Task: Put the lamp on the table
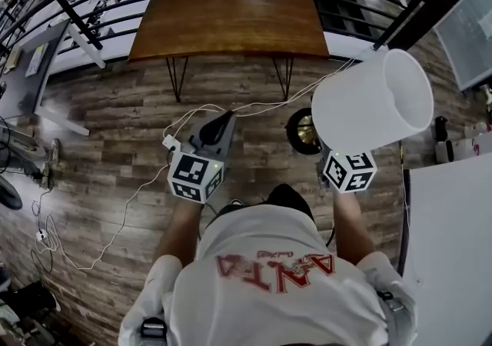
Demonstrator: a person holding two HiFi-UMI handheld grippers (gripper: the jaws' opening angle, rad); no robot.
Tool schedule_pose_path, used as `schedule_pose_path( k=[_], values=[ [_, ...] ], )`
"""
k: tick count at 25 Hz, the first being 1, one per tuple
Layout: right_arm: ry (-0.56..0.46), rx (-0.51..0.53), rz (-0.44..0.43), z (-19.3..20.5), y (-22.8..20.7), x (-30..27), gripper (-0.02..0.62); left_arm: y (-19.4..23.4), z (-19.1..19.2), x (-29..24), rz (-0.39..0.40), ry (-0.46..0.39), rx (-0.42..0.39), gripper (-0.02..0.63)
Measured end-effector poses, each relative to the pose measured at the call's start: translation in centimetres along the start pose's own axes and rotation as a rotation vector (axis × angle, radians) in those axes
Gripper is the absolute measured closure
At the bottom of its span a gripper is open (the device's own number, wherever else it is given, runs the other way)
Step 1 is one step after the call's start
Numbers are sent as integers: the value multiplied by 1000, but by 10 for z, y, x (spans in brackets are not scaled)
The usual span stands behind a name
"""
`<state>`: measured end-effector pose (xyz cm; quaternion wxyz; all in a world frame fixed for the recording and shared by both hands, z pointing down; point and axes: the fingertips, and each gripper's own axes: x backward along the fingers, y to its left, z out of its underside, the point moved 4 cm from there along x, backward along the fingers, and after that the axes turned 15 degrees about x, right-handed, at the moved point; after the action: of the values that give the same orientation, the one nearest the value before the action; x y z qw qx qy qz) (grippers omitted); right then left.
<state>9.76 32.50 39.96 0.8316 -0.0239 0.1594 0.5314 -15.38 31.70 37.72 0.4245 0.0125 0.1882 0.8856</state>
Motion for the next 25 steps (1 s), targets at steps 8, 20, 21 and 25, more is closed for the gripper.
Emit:
schedule_pose_path(
  k=[8, 20, 21, 25],
  values=[
    [10, 6, 15, -5, 3, -17, 509, 18, -3, -9, 23, 16, 10, 597],
    [7, 17, 24, -23, -52, -79, 509, 48, -33, -82, 29, 1, 1, 597],
    [7, 23, 24, -26, -59, -84, 509, 49, -37, -91, 28, 1, 0, 597],
    [3, 38, 21, -40, -72, -88, 509, 46, -49, -101, 22, -8, 7, 597]
  ],
)
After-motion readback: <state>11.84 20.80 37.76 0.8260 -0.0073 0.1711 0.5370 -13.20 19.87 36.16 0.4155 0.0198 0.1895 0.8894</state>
